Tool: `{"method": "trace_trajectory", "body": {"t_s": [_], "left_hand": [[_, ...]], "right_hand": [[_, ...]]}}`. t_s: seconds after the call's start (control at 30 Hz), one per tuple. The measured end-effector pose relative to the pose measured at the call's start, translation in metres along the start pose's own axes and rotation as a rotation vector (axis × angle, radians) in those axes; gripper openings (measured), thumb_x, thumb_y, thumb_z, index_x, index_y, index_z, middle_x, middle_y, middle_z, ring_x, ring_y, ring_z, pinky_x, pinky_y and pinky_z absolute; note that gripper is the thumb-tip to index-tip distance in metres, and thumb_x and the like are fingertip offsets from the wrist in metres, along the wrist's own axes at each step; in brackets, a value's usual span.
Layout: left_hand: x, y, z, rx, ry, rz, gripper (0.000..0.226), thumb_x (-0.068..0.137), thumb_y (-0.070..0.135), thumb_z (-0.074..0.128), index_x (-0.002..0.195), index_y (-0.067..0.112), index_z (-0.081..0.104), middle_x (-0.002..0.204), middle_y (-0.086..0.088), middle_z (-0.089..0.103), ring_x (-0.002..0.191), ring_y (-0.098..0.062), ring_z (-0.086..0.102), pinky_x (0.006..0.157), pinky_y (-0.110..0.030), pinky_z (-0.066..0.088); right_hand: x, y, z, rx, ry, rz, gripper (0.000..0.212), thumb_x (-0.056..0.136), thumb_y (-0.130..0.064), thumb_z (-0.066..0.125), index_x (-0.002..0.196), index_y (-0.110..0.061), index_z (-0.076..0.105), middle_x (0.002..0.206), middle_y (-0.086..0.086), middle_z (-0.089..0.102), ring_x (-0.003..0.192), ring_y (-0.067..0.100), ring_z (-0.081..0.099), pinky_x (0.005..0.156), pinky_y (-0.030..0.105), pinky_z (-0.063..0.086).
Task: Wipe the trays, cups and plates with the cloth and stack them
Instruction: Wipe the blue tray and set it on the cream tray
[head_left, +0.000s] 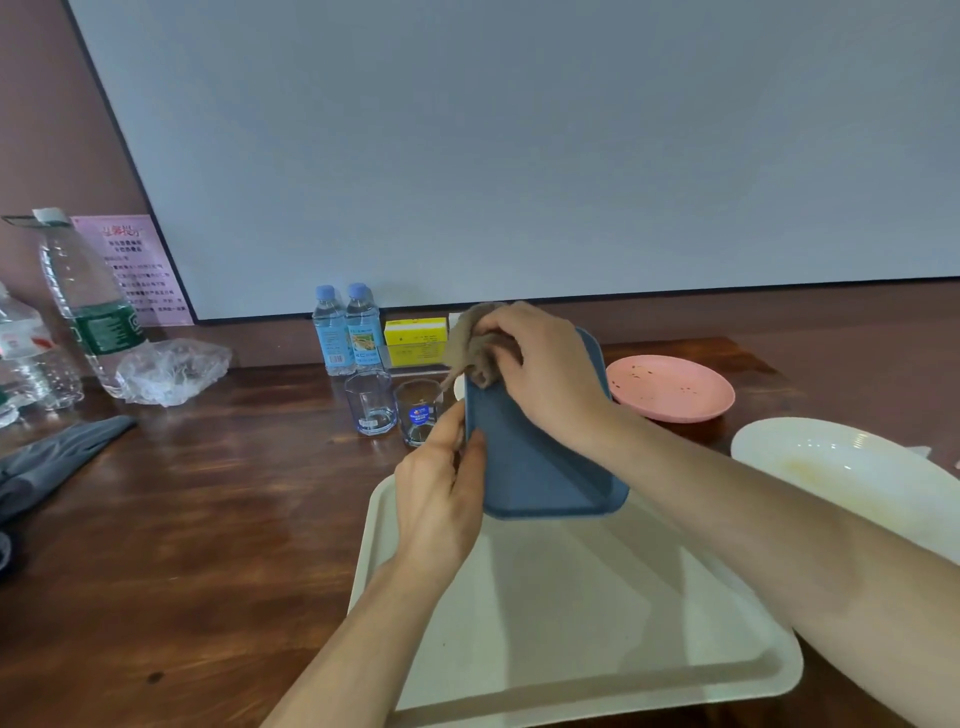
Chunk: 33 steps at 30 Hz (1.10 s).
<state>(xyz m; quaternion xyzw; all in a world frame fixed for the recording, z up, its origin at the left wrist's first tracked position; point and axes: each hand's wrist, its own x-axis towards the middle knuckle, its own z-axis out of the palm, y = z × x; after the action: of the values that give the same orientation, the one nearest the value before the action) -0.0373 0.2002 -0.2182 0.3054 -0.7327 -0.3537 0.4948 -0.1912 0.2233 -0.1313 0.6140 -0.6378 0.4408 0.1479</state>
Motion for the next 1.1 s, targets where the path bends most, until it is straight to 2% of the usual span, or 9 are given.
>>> {"method": "trace_trajectory", "body": {"t_s": [0.17, 0.37, 0.5, 0.6, 0.7, 0.8, 0.93, 1.03, 1.1], "left_hand": [[0.003, -0.001, -0.002, -0.041, 0.029, -0.007, 0.044, 0.097, 0.031, 0.053, 0.138, 0.039, 0.068, 0.076, 0.017, 0.066, 0.076, -0.008, 0.063, 0.076, -0.036, 0.054], [-0.001, 0.004, -0.002, 0.060, 0.026, 0.075, 0.048, 0.099, 0.030, 0.052, 0.145, 0.024, 0.066, 0.069, 0.027, 0.058, 0.069, 0.002, 0.055, 0.067, -0.017, 0.043], [0.006, -0.002, -0.004, 0.104, 0.090, 0.005, 0.050, 0.096, 0.036, 0.050, 0.142, 0.028, 0.068, 0.063, 0.012, 0.058, 0.069, -0.010, 0.051, 0.074, -0.038, 0.052], [0.006, 0.000, -0.007, 0.124, 0.105, 0.005, 0.052, 0.096, 0.036, 0.049, 0.144, 0.030, 0.066, 0.062, 0.006, 0.058, 0.068, -0.011, 0.056, 0.074, -0.039, 0.052], [0.002, 0.002, -0.004, 0.112, 0.065, -0.002, 0.050, 0.096, 0.038, 0.051, 0.143, 0.032, 0.067, 0.066, 0.004, 0.060, 0.076, -0.027, 0.064, 0.079, -0.044, 0.056], [0.003, -0.001, -0.004, 0.110, 0.070, 0.010, 0.043, 0.099, 0.033, 0.054, 0.139, 0.029, 0.068, 0.064, 0.007, 0.059, 0.068, -0.012, 0.060, 0.077, -0.040, 0.052], [0.008, 0.000, -0.007, 0.098, 0.119, -0.030, 0.046, 0.103, 0.014, 0.062, 0.146, 0.030, 0.058, 0.071, 0.006, 0.063, 0.068, -0.005, 0.059, 0.077, -0.025, 0.048], [0.012, -0.001, -0.005, -0.103, 0.024, -0.106, 0.052, 0.105, 0.008, 0.058, 0.146, 0.040, 0.059, 0.070, -0.008, 0.056, 0.065, -0.016, 0.053, 0.072, -0.035, 0.049], [0.014, 0.005, -0.004, -0.290, -0.062, -0.171, 0.037, 0.109, 0.005, 0.052, 0.131, 0.027, 0.072, 0.076, -0.013, 0.055, 0.070, -0.027, 0.050, 0.066, -0.039, 0.045]], "right_hand": [[-0.006, 0.026, -0.019, -0.349, -0.075, -0.096, 0.023, 0.090, -0.001, 0.058, 0.106, -0.016, 0.066, 0.109, 0.000, 0.061, 0.099, 0.026, 0.060, 0.073, 0.043, 0.053], [-0.036, 0.042, -0.041, -0.427, -0.200, -0.049, 0.023, 0.084, 0.006, 0.058, 0.097, -0.013, 0.061, 0.105, 0.005, 0.062, 0.097, 0.032, 0.060, 0.074, 0.046, 0.052], [-0.078, 0.018, -0.045, -0.246, -0.380, -0.010, 0.018, 0.084, 0.000, 0.058, 0.091, -0.017, 0.060, 0.095, -0.004, 0.062, 0.087, 0.026, 0.061, 0.071, 0.041, 0.048], [-0.102, 0.001, -0.046, -0.178, -0.524, 0.035, 0.021, 0.088, -0.007, 0.061, 0.097, -0.025, 0.064, 0.097, -0.010, 0.060, 0.091, 0.012, 0.056, 0.068, 0.015, 0.040], [-0.107, -0.010, -0.042, 0.041, -0.514, 0.046, 0.024, 0.090, -0.004, 0.068, 0.102, -0.025, 0.072, 0.098, -0.013, 0.064, 0.091, 0.006, 0.060, 0.074, 0.013, 0.044], [-0.108, -0.015, -0.034, 0.170, -0.484, -0.026, 0.022, 0.092, -0.007, 0.072, 0.108, -0.022, 0.074, 0.102, -0.015, 0.064, 0.096, 0.006, 0.064, 0.083, 0.023, 0.052], [-0.114, -0.013, -0.029, -0.017, -0.419, -0.151, 0.025, 0.090, -0.008, 0.068, 0.112, -0.020, 0.066, 0.110, -0.010, 0.057, 0.102, 0.013, 0.056, 0.083, 0.038, 0.053], [-0.112, -0.013, -0.037, -0.104, -0.346, -0.285, 0.015, 0.094, -0.011, 0.065, 0.107, -0.016, 0.067, 0.106, -0.005, 0.060, 0.098, 0.014, 0.054, 0.082, 0.026, 0.048], [-0.104, -0.015, -0.049, -0.111, -0.316, -0.371, 0.011, 0.096, -0.010, 0.064, 0.105, -0.013, 0.068, 0.104, -0.002, 0.064, 0.094, 0.014, 0.054, 0.082, 0.019, 0.039]]}}
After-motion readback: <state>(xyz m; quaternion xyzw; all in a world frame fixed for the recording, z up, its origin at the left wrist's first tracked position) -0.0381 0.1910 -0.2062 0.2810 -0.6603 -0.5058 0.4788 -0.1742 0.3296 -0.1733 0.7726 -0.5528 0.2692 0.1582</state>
